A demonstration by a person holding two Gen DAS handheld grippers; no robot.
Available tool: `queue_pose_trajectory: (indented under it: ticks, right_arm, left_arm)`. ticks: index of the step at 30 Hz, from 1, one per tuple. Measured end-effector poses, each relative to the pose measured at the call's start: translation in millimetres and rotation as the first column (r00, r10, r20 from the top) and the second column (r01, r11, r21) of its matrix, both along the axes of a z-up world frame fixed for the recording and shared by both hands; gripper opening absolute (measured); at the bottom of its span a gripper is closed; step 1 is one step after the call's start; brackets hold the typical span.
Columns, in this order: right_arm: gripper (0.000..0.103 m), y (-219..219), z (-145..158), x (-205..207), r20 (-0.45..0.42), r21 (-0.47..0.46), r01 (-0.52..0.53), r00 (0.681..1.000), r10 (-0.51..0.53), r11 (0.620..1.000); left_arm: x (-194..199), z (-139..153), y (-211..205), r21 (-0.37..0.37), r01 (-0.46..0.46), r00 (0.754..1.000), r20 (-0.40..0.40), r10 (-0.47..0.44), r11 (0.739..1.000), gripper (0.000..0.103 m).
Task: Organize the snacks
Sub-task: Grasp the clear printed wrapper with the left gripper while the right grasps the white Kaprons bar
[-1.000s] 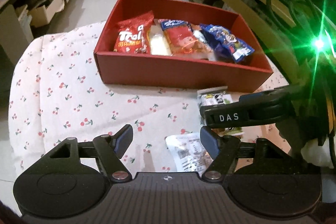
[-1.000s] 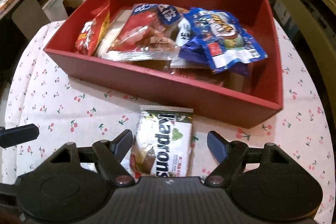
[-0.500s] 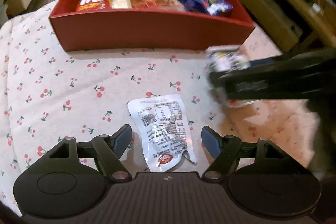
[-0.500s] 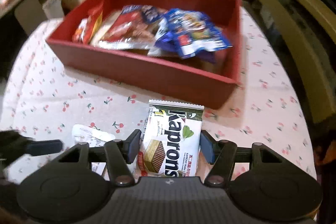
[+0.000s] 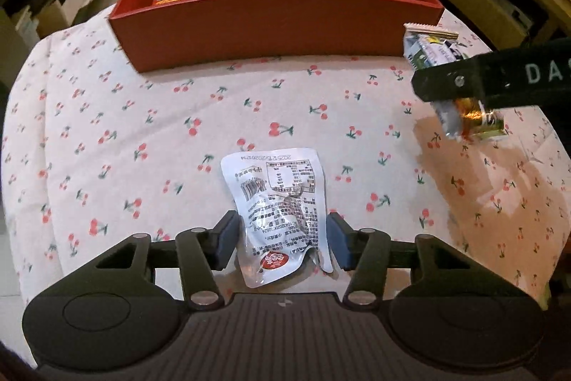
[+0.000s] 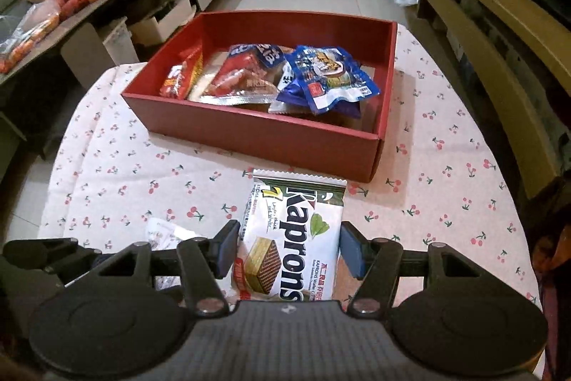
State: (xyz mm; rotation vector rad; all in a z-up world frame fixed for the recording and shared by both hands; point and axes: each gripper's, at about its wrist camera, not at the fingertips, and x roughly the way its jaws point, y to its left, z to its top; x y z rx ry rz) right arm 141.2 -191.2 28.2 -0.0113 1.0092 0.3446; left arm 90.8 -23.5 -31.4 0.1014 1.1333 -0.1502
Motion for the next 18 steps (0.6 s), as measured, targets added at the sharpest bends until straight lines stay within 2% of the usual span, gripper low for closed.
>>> queue_pose_trajectory:
  ticks: [4,13,18]
  right_arm:
    - [0.076,0,3,-6,0.008,0.005,-0.007,1.0,0.007,1.0]
    - [0.076,1,5,-16,0.015,0.012,0.0,1.0,0.0,1.0]
    - [0.076,5,4,-20,0.022,-0.005,-0.001,1.0,0.001,1.0]
  left_arm:
    - [-4,5,3,-0.019,-0.015,1.0,0.005,0.016,1.0,0.06]
    - [-3,29,11,-0.058,-0.033,0.995,0.089,0.038,0.998,0.061]
    - [0,34,18,-0.074,-0.044,0.993,0.108,0.052,0.996,0.061]
